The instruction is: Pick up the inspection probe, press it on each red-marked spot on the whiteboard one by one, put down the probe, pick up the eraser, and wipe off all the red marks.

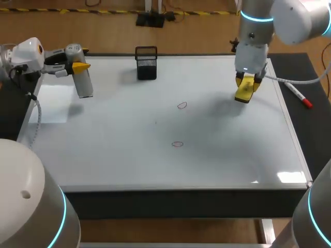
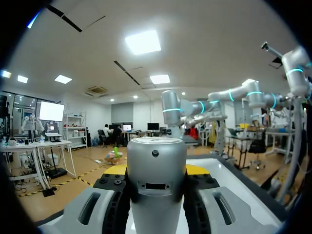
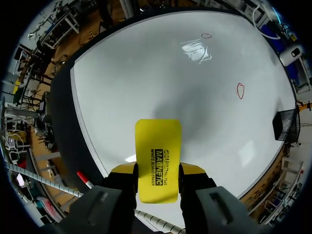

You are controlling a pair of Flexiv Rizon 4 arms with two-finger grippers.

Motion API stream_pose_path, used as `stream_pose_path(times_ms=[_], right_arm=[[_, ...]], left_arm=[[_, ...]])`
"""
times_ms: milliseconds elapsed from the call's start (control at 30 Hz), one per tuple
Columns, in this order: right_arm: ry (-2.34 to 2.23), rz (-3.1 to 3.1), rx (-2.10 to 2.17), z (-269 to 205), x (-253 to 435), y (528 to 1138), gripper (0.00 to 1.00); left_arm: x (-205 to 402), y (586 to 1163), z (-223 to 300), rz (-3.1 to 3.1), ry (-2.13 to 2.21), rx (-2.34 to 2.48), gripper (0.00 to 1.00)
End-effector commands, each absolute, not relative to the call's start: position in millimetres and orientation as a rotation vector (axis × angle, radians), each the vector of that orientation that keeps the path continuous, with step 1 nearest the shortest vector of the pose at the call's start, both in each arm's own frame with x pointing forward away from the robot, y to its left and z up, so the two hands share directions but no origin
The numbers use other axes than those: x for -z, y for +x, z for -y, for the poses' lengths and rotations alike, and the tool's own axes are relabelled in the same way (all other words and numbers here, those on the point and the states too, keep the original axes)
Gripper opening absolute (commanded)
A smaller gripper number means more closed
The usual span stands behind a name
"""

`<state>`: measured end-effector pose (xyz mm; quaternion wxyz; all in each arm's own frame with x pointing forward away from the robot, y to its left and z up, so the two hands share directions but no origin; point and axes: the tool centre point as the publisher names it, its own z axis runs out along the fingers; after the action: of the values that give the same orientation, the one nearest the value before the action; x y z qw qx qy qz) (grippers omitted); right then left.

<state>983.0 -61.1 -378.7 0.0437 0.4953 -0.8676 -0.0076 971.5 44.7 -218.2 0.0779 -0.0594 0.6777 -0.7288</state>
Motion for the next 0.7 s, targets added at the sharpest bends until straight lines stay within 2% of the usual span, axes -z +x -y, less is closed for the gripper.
stream_pose_path(times_ms=[33, 600, 700], right_arm=[[1.512, 2.663, 0.018, 63.4, 379.4, 981.2, 0.00], [1.512, 2.663, 0.018, 63.4, 379.4, 981.2, 0.00], [1.512, 2.663, 0.018, 63.4, 379.4, 981.2, 0.00]], left_arm=[[217.3, 970.7, -44.5, -2.028, -0.179, 2.181, 0.00], [217.3, 970.7, -44.5, -2.028, -0.179, 2.181, 0.00], [206.6, 967.9, -28.9, -2.080, -0.121, 2.156, 0.00]])
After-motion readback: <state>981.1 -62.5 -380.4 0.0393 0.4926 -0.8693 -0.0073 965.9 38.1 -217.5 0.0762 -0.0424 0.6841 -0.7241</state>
